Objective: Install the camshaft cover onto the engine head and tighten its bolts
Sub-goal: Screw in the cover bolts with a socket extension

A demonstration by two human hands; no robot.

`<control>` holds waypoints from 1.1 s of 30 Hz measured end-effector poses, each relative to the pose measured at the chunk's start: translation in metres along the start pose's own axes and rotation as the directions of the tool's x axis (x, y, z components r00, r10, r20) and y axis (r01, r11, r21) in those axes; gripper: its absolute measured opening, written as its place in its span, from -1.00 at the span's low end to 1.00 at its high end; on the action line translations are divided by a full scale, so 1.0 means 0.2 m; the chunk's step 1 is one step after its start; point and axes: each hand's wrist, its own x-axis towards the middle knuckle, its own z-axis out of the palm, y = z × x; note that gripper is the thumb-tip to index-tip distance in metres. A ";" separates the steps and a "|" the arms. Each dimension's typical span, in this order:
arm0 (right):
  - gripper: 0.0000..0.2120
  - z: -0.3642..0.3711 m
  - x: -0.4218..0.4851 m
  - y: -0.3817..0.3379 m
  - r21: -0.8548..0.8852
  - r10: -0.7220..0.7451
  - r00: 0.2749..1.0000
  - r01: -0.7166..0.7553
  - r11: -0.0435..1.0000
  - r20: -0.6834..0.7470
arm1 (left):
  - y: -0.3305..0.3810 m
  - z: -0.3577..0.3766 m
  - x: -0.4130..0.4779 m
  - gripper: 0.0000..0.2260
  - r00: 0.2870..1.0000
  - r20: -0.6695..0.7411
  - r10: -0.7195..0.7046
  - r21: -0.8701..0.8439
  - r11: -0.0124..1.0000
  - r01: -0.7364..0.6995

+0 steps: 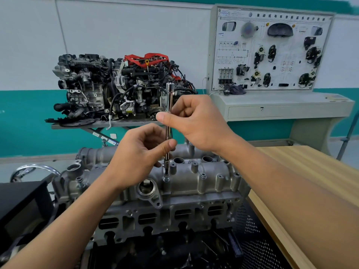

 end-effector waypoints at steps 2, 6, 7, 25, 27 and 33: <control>-0.71 0.00 0.00 -0.01 0.003 0.008 1.000 -0.008 1.000 0.022 | -0.01 0.00 0.00 -0.78 1.000 -0.010 0.004 0.004 1.000 -0.004; -0.80 -0.03 -0.01 -0.04 0.039 0.015 0.984 -0.022 0.999 0.178 | -0.01 -0.01 -0.01 -0.80 0.998 0.063 0.010 0.022 1.000 -0.011; -0.79 -0.04 -0.01 -0.04 0.047 0.018 0.977 -0.028 0.999 0.211 | -0.01 -0.01 -0.01 -0.80 0.997 0.078 0.007 0.017 1.000 -0.008; -0.85 -0.04 -0.01 -0.03 0.042 0.011 0.978 -0.020 0.999 0.208 | -0.02 -0.01 0.00 -0.84 0.999 -0.029 0.033 0.044 0.999 -0.032; -0.80 -0.04 -0.01 -0.04 0.009 0.017 0.975 -0.019 1.000 0.220 | -0.02 -0.01 0.00 -0.83 0.999 0.004 0.036 0.036 0.999 -0.036; -0.73 0.00 0.00 -0.02 -0.025 0.010 0.998 -0.009 1.000 0.070 | -0.02 0.00 0.00 -0.80 0.992 -0.112 0.064 -0.004 0.998 -0.065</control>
